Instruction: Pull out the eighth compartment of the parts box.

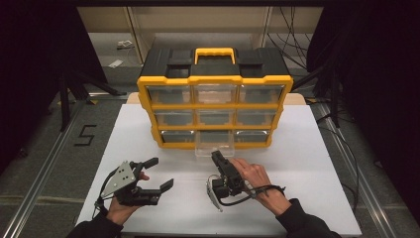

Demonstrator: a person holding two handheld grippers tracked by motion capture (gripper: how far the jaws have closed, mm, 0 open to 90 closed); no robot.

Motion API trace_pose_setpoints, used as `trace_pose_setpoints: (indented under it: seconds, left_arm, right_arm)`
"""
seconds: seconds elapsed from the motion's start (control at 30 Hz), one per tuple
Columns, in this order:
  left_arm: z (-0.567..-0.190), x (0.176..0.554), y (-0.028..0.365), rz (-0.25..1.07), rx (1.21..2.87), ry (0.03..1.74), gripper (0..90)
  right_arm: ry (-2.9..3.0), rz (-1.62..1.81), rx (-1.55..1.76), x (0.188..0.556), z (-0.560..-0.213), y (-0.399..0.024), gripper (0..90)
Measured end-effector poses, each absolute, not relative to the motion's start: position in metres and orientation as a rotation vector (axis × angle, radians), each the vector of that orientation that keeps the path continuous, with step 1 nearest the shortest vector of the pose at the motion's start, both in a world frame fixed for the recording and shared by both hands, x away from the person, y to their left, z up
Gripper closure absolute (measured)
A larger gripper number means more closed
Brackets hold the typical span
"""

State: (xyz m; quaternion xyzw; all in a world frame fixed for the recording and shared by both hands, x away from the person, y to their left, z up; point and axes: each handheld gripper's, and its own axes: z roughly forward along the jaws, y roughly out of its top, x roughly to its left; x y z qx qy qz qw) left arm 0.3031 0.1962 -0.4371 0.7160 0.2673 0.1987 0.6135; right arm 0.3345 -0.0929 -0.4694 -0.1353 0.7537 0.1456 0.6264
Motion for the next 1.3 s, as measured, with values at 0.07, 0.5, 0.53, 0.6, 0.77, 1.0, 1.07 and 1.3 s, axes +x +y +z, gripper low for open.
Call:
trace_pose_setpoints:
  seconds: [0.07,0.5,0.53,0.6,0.77,1.0,1.07,1.3]
  left_arm:
    - [-0.437,0.303,0.196,0.458,1.652,0.616,15.3]
    - [-0.437,0.303,0.196,0.458,1.653,0.616,15.3]
    - [-0.437,0.303,0.196,0.458,1.654,0.616,15.3]
    - [-0.437,0.303,0.196,0.459,1.655,0.615,15.3]
    - [-0.437,0.303,0.196,0.459,1.655,0.615,15.3]
    - [-0.437,0.303,0.196,0.46,1.655,0.614,15.3]
    - [-0.437,0.303,0.196,0.463,1.655,0.611,15.3]
    - [-0.437,0.303,0.196,0.462,1.655,0.61,15.3]
  right_arm:
    - [1.73,0.334,-0.308,0.333,-0.469,-0.093,77.7]
    - [1.755,0.342,-0.323,0.329,-0.472,-0.093,76.6]
    - [1.759,0.343,-0.322,0.329,-0.472,-0.093,76.5]
    - [1.758,0.343,-0.323,0.329,-0.472,-0.093,76.3]
    - [1.784,0.372,-0.289,0.328,-0.469,-0.094,68.9]
    - [1.872,0.442,-0.203,0.321,-0.46,-0.094,52.2]
    - [1.885,0.461,-0.192,0.319,-0.459,-0.094,50.0]
    - [2.003,0.63,-0.048,0.316,-0.445,-0.096,44.1]
